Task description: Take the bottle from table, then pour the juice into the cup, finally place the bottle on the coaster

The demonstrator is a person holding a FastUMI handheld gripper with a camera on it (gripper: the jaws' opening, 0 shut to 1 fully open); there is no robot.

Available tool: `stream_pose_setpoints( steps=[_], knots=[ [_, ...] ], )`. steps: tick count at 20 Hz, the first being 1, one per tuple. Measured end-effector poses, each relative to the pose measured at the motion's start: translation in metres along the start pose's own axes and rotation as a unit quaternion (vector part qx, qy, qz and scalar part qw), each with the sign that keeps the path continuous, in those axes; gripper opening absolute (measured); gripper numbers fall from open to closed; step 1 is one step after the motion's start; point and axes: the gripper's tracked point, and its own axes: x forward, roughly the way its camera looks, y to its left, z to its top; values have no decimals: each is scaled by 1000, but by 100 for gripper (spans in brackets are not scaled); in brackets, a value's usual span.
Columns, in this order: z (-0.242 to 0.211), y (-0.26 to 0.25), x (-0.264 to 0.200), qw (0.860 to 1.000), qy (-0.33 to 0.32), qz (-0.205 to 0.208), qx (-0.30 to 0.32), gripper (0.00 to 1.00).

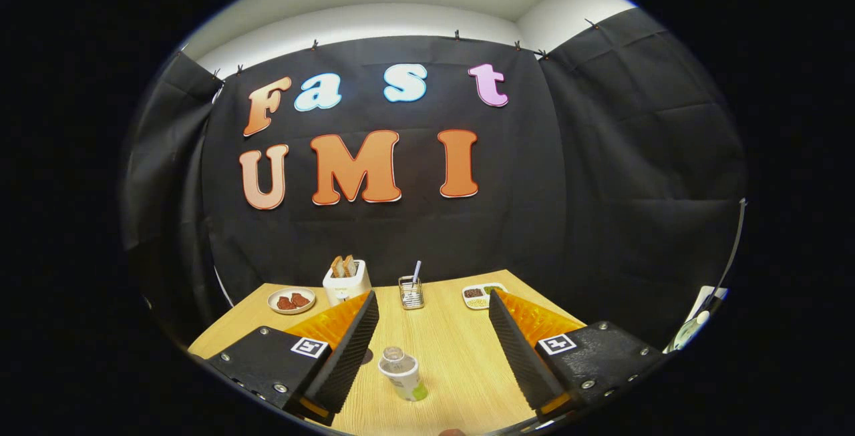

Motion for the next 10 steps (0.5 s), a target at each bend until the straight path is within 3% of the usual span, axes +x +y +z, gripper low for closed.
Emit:
stream_pose_setpoints(
  steps=[10],
  knots=[
    [-90,19,13,996,75,27,-42,99]
  ],
)
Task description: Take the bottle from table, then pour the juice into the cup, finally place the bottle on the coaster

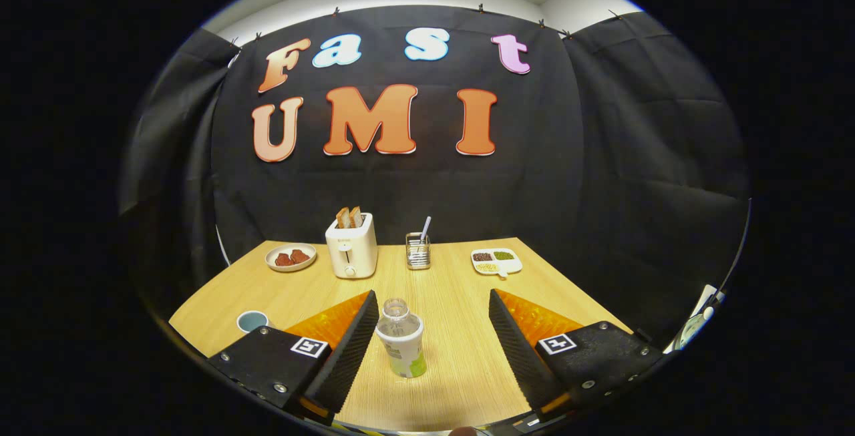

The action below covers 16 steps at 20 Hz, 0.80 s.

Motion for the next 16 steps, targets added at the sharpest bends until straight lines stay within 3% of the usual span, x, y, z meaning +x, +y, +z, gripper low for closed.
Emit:
stream_pose_setpoints(
  steps=[7,16],
  knots=[
    [-77,26,32,996,78,29,-29,99],
    [-127,45,78,989,135,46,-37,99]
  ],
)
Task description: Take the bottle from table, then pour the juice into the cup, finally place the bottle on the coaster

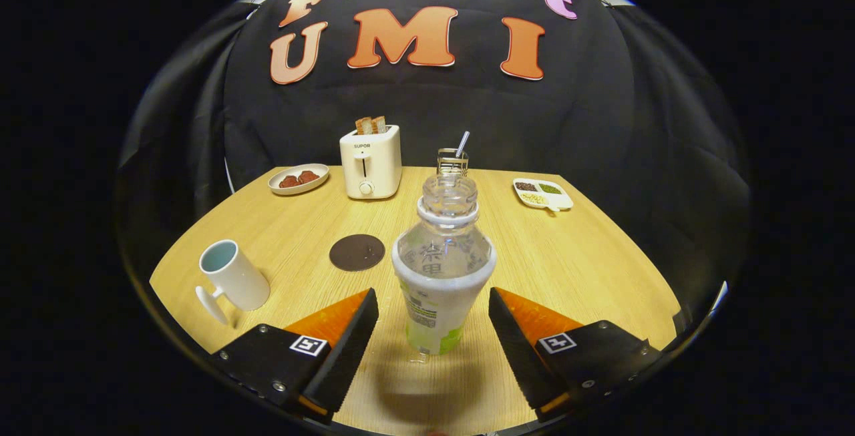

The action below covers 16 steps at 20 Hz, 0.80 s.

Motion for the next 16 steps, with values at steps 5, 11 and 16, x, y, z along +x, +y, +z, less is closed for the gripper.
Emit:
stream_pose_setpoints(
  steps=[5,11,16],
  knots=[
    [-4,-1,27,1000,16,-3,6,89],
    [0,1,28,999,40,-2,26,59],
    [30,16,7,1000,26,2,4,58]
  ],
)
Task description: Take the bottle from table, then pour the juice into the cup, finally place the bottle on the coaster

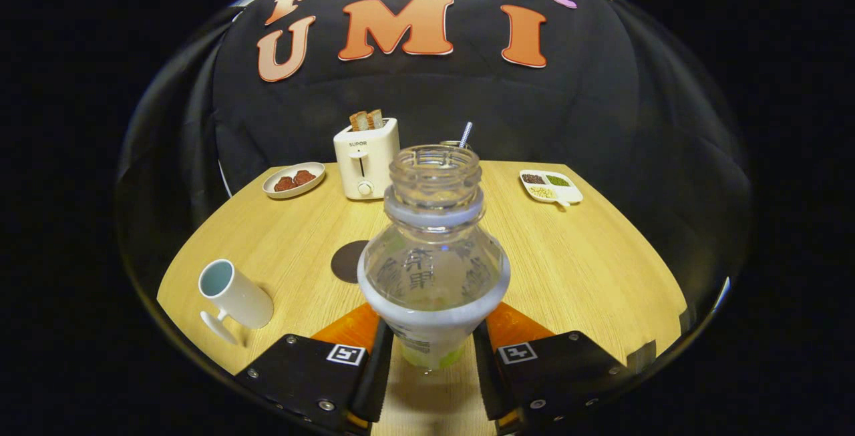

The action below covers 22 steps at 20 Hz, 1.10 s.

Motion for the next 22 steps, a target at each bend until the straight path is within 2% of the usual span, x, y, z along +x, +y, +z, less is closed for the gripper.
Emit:
stream_pose_setpoints(
  steps=[6,10,17,22],
  knots=[
    [31,25,-20,997,-13,-15,-69,57],
    [41,43,-25,990,-19,-25,-137,58],
    [57,85,-29,964,-39,-27,-262,58],
    [64,115,-27,934,-58,-29,-353,57]
  ],
)
